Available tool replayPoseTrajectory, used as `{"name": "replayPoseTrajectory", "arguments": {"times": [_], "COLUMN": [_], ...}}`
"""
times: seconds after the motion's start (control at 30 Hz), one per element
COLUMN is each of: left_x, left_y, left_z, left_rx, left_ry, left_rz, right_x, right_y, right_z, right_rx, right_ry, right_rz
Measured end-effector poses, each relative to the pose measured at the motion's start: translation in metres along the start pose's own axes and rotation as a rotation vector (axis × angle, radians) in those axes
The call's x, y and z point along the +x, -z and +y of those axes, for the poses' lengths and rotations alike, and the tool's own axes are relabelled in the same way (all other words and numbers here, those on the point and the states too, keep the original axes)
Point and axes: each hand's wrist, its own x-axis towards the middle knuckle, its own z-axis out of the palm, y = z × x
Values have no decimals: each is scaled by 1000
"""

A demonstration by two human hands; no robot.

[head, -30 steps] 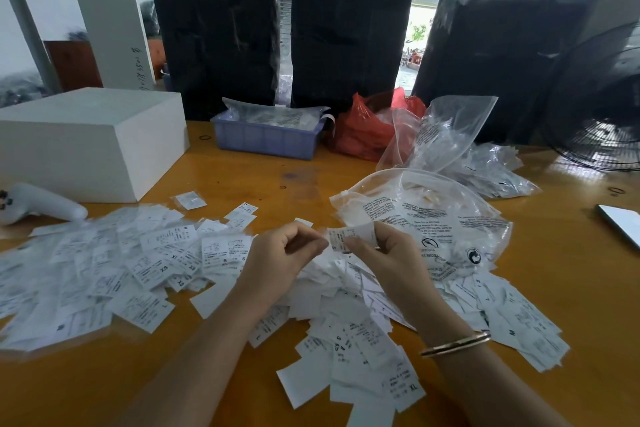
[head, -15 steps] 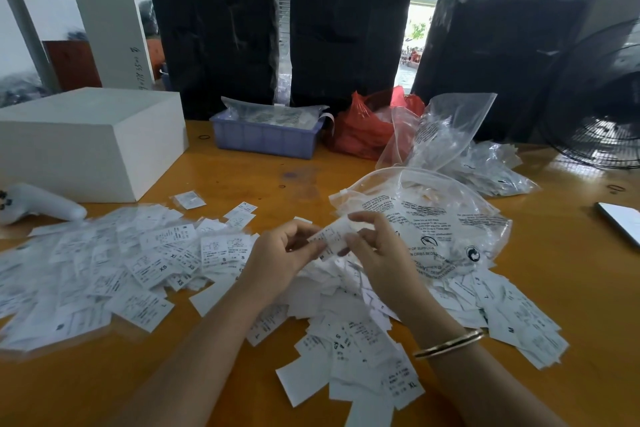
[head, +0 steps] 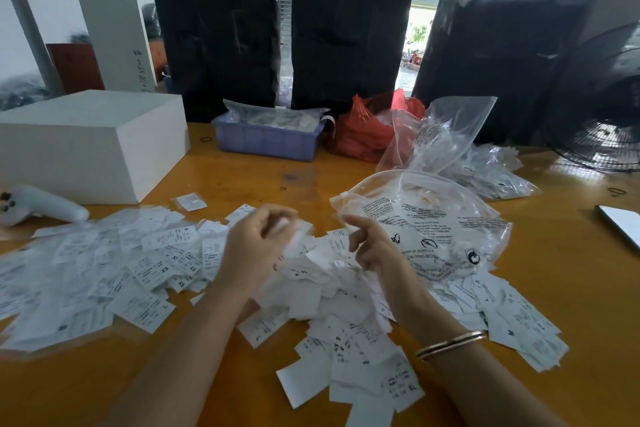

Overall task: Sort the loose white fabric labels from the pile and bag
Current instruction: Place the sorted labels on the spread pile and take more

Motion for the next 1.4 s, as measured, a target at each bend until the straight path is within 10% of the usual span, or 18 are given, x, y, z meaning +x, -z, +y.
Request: {"name": "replayPoseTrajectory", "arguments": {"times": [0.17,0.33,0.43,0.63,1.0,1.2,1.4], "left_x": [13,10,10,-9,-7,-1,2], "left_y": [31,39,31,-8,-17,-8,-9], "left_z": [-21,-36,-26,-1,-2,-6,-10], "left_rx": [482,1077,870,93,-93,-426,-459], "left_ry": [52,222,-57,7,155,321,304], "left_rz": [419,315,351,-381,-239,28,-7], "right_x": [-1,0,0,0,6,7,6], "right_y": [3,0,-5,-14,-22,-25,-31], "right_z": [1,7,9,9,2,16,20], "right_rx": [153,165,243,480,346,-882,-1118], "right_ry": [2,-12,-38,-50,-22,94,211], "right_rz": [105,171,206,240,232,167,136]}}
